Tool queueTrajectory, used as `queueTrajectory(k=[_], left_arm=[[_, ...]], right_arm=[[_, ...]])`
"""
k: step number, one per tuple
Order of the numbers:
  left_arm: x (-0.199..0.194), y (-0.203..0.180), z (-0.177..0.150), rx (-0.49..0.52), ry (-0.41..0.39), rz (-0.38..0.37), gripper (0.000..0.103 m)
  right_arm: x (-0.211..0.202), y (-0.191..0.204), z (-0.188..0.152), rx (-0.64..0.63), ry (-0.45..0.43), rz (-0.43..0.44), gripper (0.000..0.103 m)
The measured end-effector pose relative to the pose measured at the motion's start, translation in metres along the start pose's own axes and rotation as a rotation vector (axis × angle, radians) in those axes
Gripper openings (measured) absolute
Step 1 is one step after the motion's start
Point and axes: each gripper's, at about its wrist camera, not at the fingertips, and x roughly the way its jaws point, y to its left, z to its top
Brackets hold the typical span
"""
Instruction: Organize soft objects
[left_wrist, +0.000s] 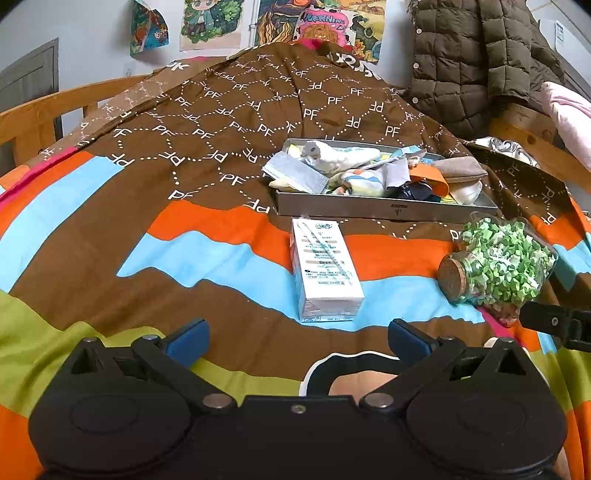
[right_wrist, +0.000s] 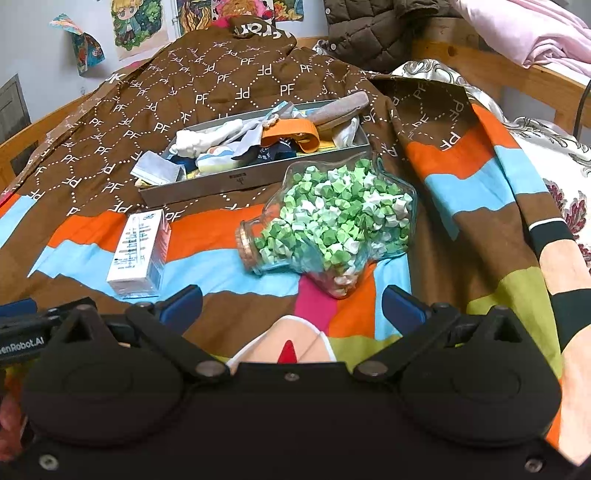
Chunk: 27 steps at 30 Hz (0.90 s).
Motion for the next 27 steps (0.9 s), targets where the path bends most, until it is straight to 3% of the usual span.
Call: queueTrajectory(k=[27], left_arm=[[0.0017, -0.0005, -0.0008, 0.015, 0.014, 0.000, 0.102]], right_arm=[[0.0014, 0.0077, -0.0054, 0.003, 0.012, -0.005, 0.103]])
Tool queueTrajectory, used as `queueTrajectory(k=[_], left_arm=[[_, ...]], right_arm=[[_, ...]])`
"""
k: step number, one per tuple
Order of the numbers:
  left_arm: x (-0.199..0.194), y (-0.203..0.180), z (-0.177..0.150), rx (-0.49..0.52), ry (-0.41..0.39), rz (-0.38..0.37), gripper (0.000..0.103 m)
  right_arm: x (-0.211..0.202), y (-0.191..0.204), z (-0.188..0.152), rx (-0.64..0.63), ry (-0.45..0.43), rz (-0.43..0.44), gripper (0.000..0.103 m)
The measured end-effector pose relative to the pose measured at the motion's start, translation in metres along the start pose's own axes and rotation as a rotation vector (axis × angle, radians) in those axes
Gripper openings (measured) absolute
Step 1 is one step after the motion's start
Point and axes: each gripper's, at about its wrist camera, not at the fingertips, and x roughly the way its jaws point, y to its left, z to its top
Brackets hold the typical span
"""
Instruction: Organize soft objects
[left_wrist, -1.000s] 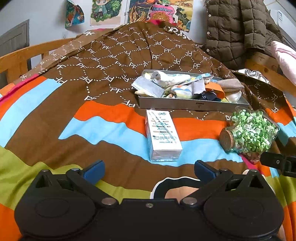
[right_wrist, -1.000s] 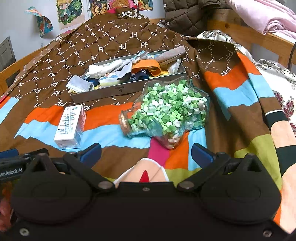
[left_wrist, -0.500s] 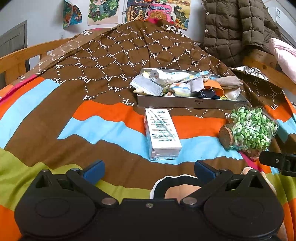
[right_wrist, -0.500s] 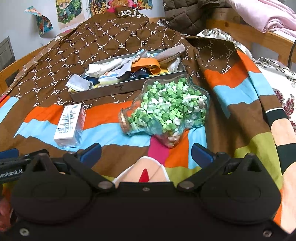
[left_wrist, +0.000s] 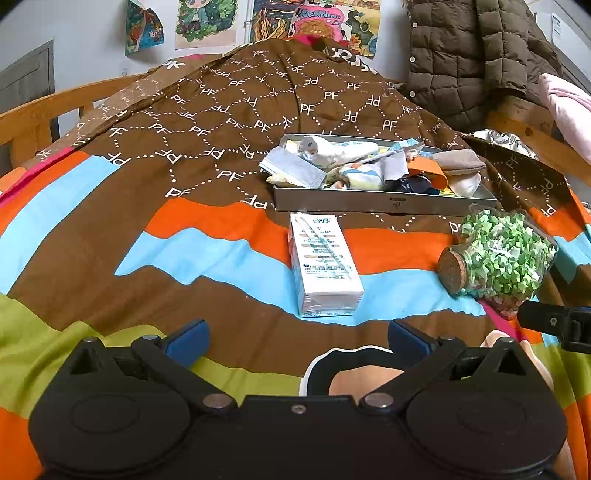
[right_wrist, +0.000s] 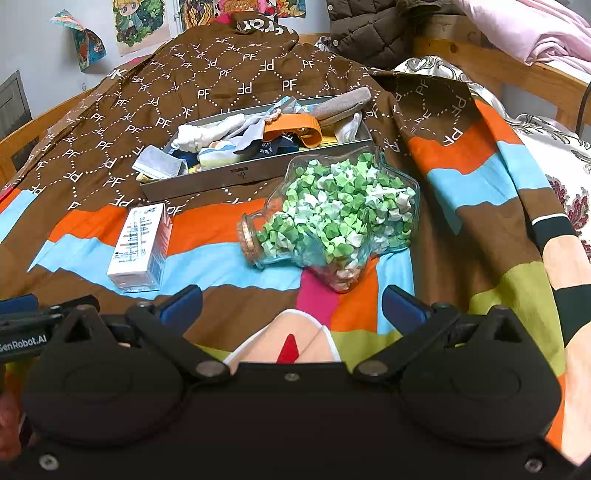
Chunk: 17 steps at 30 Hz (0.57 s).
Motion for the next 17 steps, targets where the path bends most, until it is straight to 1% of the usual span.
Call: queueTrajectory(k=[10, 15, 17], left_arm=[[0.0025, -0.0007, -0.0019, 0.009, 0.004, 0.001, 0.102], [0.0022, -0.0019, -0.0030, 0.022, -0.014, 0.024, 0.102], [0.0019, -0.0015, -0.0031, 0.024, -0.021, 0.010, 0.102]], right_arm=[[0.0005, -0.0007, -0.0014, -0.001, 0.005, 0.003, 0.103], [0.0037, -0.0002, -0.0034, -0.003, 0.014, 0.005, 0.103], [0.0049, 0.0005, -0.0049, -0.003, 0.018, 0.006, 0.103]])
